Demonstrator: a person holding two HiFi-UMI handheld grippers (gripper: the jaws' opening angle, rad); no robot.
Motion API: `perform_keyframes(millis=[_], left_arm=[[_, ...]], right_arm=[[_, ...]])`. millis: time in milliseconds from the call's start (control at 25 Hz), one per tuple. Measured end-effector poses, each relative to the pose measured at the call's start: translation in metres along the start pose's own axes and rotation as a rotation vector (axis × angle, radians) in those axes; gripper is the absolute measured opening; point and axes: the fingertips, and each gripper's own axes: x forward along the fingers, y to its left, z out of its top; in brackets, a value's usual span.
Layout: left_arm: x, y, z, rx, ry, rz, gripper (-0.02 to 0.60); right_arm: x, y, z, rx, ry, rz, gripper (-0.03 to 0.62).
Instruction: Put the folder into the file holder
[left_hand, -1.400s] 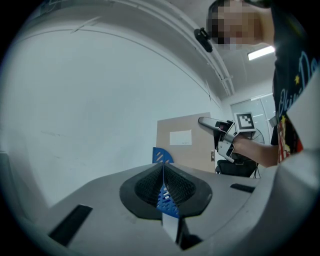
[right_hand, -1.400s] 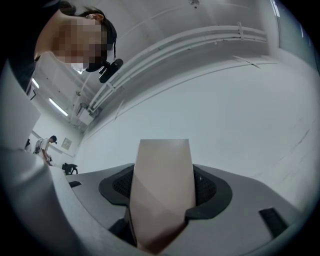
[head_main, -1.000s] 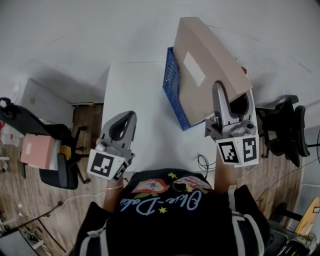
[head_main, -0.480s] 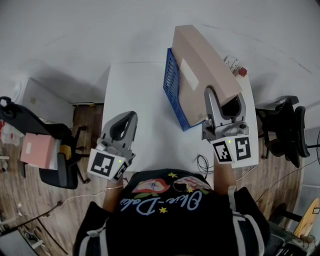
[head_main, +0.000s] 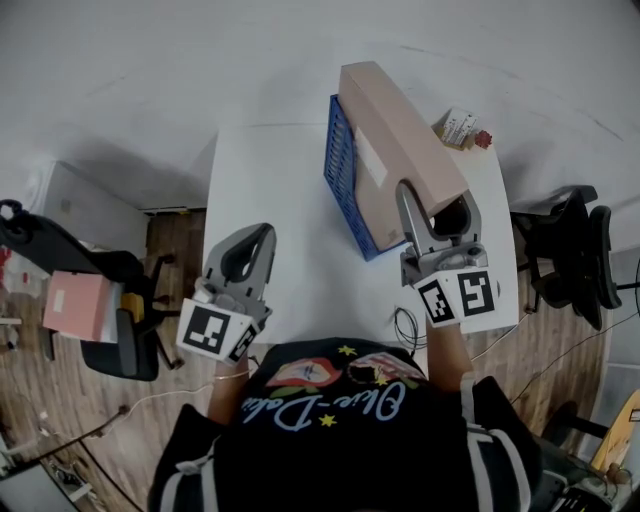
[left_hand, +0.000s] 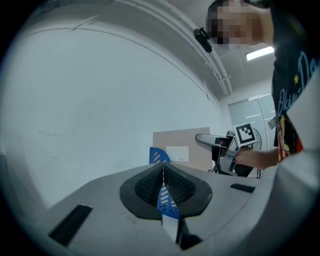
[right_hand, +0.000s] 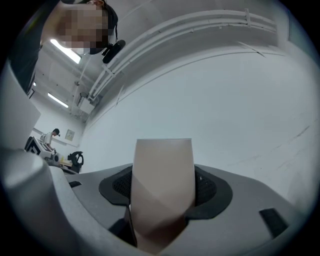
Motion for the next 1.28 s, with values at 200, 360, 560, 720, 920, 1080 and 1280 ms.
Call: perform_keyframes(millis=[200,360,560,720,920,1080,1280], left_arm=[[-0.001,0.001,-0.002,-0.019,0.003,0.012,0.005],[0.001,-0.003,-0.002,-0.017,0.003,0.008,0.005],[0.004,-0.005,-0.001,-0.018,0.004,0.004,0.005],[0.006,-0.007,-0.002,-0.011,0.007,0.001,0.005],[0.008,-0.009,-0.002,-0.017,0.007,0.003,0.005],[0.009,-0.011,0.0,-0.016,0.005,0.003,0.005],[0.008,-0.015,-0.002,-0.003,0.011,0.0,0.005]], right_arm=[[-0.001,0.0,-0.014,-0.005,0.054,-0.004,0.273],[-0.003,0.001,-0.026,-0.014,0.096,0.004,0.273],[-0.005,-0.002,-0.038,-0.018,0.139,0.007,0.273],[-0.007,-0.002,-0.045,-0.015,0.159,0.009,0.274],[-0.008,-0.002,-0.056,-0.013,0.194,0.013,0.273],[-0.008,-0.002,-0.059,-0.016,0.205,0.019,0.273],[-0.011,0.0,-0.061,-0.031,0.208,0.038,0.273]])
